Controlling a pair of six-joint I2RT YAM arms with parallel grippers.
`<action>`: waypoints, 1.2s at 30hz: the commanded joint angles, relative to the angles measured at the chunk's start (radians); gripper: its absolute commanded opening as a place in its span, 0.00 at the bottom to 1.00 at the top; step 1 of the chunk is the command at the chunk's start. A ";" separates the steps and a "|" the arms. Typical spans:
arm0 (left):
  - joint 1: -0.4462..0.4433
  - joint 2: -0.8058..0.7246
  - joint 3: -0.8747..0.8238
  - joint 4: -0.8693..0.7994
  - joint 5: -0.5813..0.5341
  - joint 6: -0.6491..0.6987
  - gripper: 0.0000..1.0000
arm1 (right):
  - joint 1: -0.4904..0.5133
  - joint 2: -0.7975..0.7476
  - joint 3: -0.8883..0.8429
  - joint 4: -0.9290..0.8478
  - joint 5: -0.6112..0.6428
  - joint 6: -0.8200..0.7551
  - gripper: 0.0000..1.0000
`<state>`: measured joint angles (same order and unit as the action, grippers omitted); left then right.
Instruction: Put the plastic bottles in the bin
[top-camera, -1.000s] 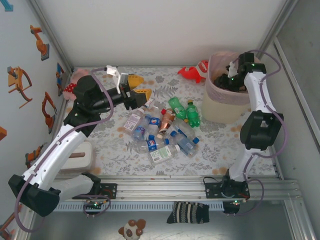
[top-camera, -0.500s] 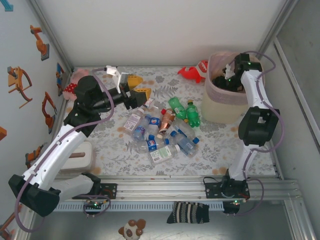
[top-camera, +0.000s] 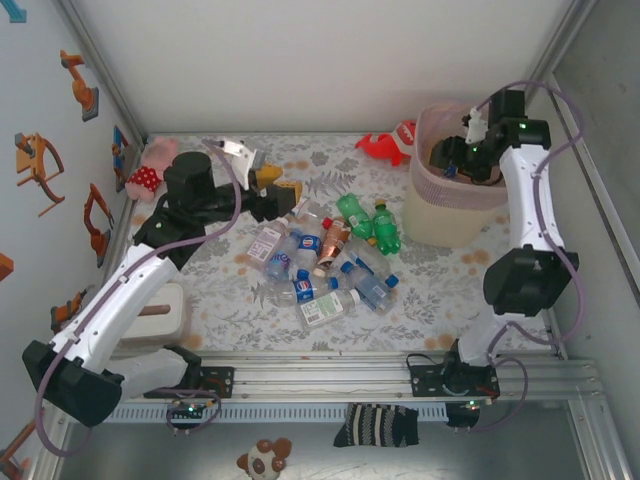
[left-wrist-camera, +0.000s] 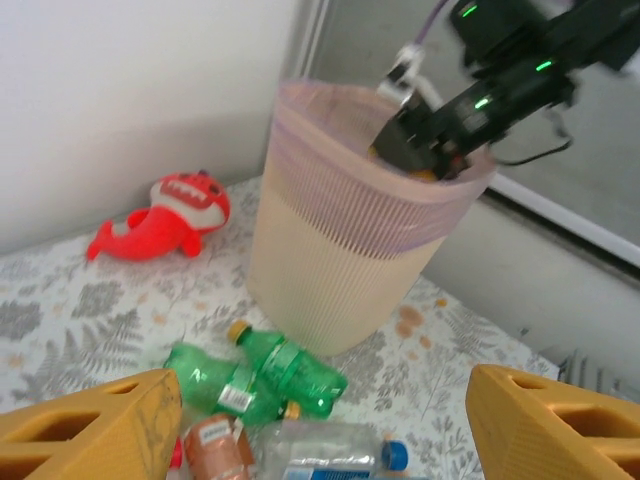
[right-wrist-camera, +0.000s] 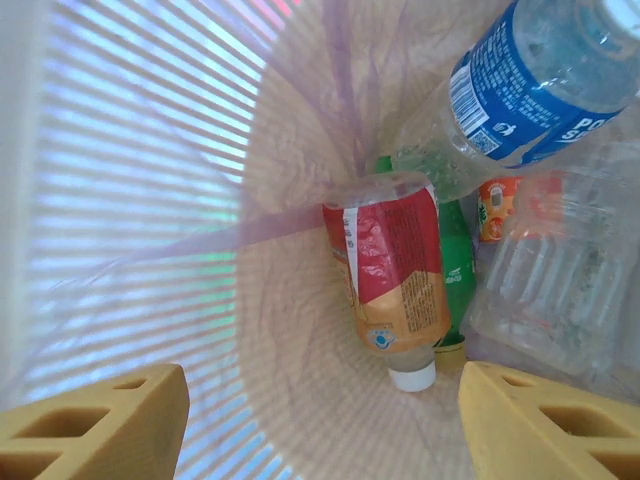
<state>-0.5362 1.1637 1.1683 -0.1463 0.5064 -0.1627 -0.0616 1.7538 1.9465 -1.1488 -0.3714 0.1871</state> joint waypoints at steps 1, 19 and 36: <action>0.002 0.017 -0.014 -0.107 -0.058 0.034 0.73 | 0.009 -0.063 0.033 -0.024 0.028 0.021 0.70; 0.002 0.272 0.034 -0.564 -0.209 0.104 0.73 | 0.016 -0.231 0.035 -0.017 0.027 0.054 0.69; 0.117 0.528 0.104 -0.627 -0.359 0.149 0.75 | 0.023 -0.310 -0.074 0.036 0.027 0.066 0.68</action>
<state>-0.4309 1.6615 1.2430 -0.7708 0.1379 -0.0326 -0.0479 1.4670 1.8839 -1.1378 -0.3462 0.2394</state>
